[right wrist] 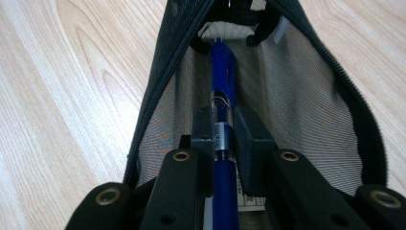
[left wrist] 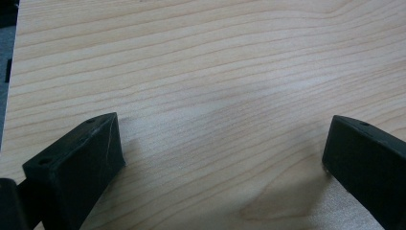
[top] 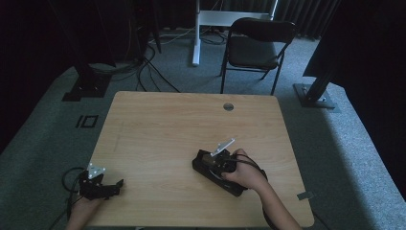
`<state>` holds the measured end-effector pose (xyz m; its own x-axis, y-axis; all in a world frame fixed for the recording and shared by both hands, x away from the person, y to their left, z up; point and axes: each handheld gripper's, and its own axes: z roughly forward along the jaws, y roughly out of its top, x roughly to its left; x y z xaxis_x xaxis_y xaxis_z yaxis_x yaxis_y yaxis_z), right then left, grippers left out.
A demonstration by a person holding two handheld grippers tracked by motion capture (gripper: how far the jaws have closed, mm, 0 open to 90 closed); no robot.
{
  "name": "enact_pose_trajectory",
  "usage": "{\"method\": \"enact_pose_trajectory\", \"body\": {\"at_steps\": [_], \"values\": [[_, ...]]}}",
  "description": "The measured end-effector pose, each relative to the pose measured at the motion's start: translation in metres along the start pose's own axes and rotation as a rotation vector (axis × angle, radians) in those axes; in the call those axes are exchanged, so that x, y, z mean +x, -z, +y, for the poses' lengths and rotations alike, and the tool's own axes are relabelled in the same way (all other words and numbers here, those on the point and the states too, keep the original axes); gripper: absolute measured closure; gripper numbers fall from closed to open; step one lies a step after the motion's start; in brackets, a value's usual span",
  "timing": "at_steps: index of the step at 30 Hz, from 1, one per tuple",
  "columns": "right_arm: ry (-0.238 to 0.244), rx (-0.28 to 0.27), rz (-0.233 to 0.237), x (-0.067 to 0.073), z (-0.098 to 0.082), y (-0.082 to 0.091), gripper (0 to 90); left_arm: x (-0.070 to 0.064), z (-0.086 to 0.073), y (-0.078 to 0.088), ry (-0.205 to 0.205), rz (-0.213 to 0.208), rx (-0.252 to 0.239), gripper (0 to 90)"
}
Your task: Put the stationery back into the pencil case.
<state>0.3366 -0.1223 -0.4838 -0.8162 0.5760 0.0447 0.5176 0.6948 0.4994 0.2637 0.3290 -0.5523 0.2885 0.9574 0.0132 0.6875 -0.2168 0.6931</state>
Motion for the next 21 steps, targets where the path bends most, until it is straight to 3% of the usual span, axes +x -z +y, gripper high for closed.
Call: {"method": "enact_pose_trajectory", "body": {"at_steps": [10,21], "values": [[-0.012,-0.014,0.022,-0.003,0.000,0.004,76.0,0.000,0.000,0.000,0.000,0.000,0.000,0.2],[-0.030,-0.102,0.030,-0.007,0.001,0.030,75.5,0.000,0.000,0.000,0.000,0.000,0.000,0.2]]}}
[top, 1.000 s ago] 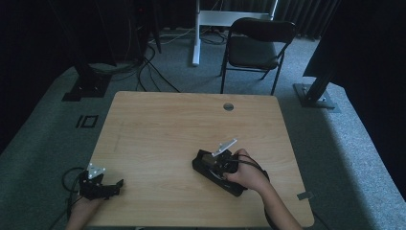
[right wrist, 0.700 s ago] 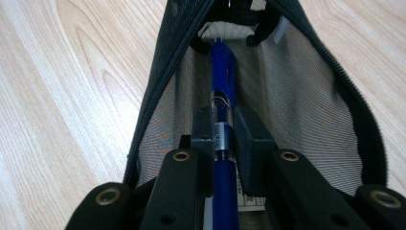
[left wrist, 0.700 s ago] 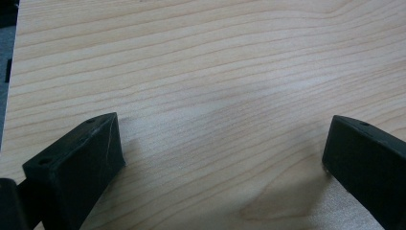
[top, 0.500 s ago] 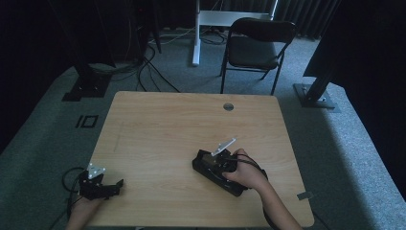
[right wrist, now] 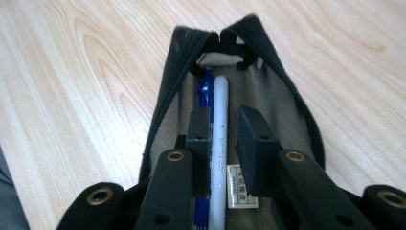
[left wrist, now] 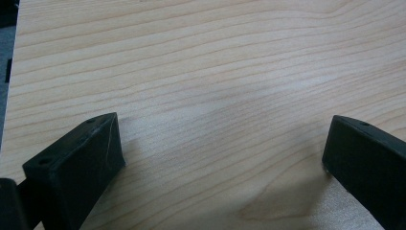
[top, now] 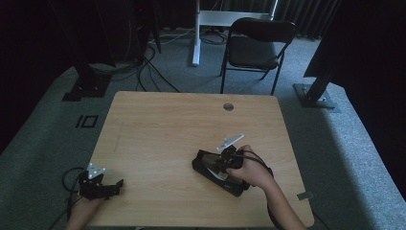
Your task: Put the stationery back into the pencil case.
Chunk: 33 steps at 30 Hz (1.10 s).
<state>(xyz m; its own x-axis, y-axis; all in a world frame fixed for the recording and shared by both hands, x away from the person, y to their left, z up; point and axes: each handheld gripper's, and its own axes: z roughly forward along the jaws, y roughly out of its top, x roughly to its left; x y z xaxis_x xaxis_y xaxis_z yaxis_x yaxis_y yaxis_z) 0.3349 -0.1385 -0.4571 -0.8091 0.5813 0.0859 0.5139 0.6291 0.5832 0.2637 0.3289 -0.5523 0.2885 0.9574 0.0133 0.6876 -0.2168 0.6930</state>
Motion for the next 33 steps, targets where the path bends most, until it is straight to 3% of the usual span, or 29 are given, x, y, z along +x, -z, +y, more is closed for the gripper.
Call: {"method": "enact_pose_trajectory", "body": {"at_steps": [10,24,29,33], "values": [[-0.007,-0.070,-0.020,-0.002,0.003,0.020,74.4,0.000,0.000,0.000,0.001,0.001,-0.002,0.2],[-0.062,-0.160,-0.066,-0.013,0.001,0.030,65.9,0.000,0.000,0.000,0.000,0.001,-0.002,0.2],[-0.084,-0.198,-0.105,-0.017,0.000,0.032,55.2,0.000,0.000,0.000,-0.001,0.000,0.000,0.2],[-0.162,-0.284,-0.153,-0.025,-0.001,0.035,41.4,0.000,0.000,0.000,0.000,0.000,0.000,0.2]]}}
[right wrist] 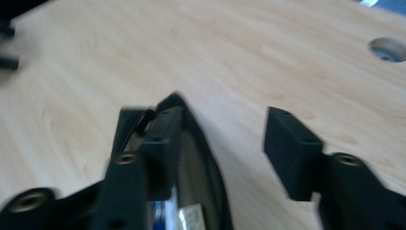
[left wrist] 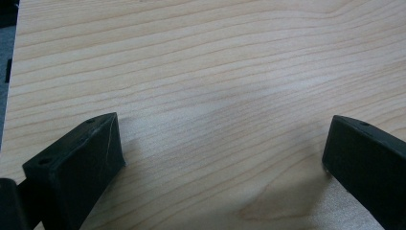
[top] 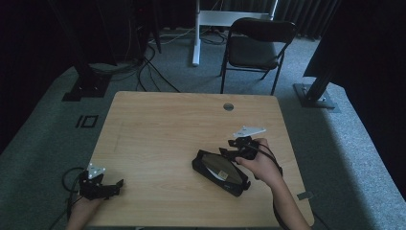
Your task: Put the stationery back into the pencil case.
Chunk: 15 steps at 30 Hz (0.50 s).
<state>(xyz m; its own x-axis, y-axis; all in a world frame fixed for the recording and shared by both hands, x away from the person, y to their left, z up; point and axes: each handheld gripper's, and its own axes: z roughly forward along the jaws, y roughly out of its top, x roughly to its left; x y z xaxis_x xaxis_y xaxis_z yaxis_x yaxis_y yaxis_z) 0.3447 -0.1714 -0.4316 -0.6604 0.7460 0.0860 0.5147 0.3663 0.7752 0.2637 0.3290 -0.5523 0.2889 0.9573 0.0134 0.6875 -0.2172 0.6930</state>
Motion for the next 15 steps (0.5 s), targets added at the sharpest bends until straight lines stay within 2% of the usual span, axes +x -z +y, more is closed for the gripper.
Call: {"method": "enact_pose_trajectory", "body": {"at_steps": [3,6,13,15], "values": [[-0.056,-0.036,-0.020,-0.006,0.000,0.002,36.3,0.000,0.000,0.000,-0.001,0.000,0.000,0.2],[-0.062,-0.048,-0.070,-0.013,-0.001,0.003,32.7,0.000,0.000,0.000,-0.001,0.000,0.000,0.2],[-0.095,-0.051,-0.120,-0.030,-0.012,0.000,27.5,0.000,0.000,0.000,0.001,0.000,0.000,0.2],[-0.125,-0.052,-0.140,-0.035,-0.017,-0.001,26.2,0.000,0.000,0.000,0.000,0.000,0.000,0.2]]}}
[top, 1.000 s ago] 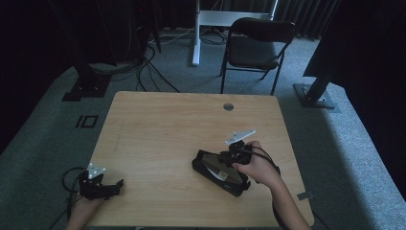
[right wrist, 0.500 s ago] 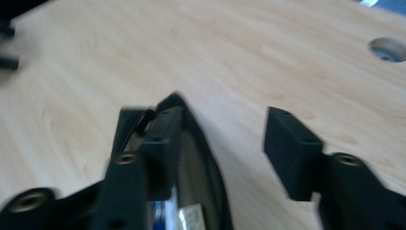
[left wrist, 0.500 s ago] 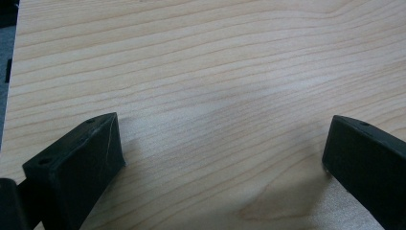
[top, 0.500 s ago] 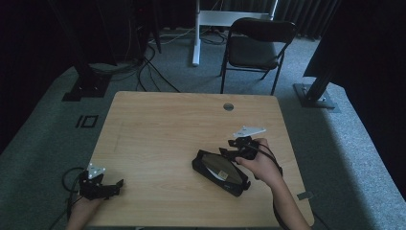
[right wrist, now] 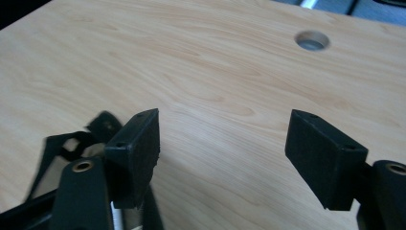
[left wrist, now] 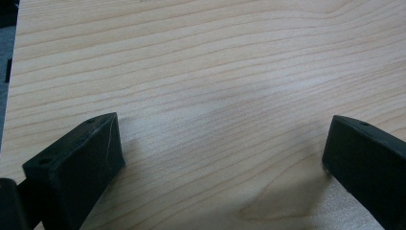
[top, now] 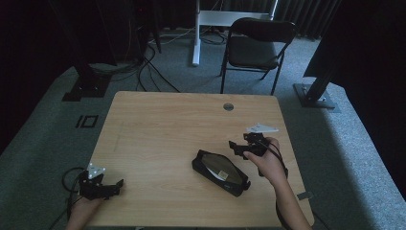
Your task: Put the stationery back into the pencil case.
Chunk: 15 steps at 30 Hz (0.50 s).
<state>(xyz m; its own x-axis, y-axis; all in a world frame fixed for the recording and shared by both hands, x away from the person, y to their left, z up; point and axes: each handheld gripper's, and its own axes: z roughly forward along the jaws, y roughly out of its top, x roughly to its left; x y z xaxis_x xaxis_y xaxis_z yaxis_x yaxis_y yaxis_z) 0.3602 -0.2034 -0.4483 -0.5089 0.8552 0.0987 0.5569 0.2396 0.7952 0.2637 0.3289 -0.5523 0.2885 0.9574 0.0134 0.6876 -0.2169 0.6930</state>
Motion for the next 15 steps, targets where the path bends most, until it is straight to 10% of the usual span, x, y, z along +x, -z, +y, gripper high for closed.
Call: {"method": "enact_pose_trajectory", "body": {"at_steps": [15], "values": [[-0.133,0.057,-0.119,-0.033,-0.034,-0.010,19.5,0.000,0.000,0.000,0.000,0.000,0.000,0.2]]}}
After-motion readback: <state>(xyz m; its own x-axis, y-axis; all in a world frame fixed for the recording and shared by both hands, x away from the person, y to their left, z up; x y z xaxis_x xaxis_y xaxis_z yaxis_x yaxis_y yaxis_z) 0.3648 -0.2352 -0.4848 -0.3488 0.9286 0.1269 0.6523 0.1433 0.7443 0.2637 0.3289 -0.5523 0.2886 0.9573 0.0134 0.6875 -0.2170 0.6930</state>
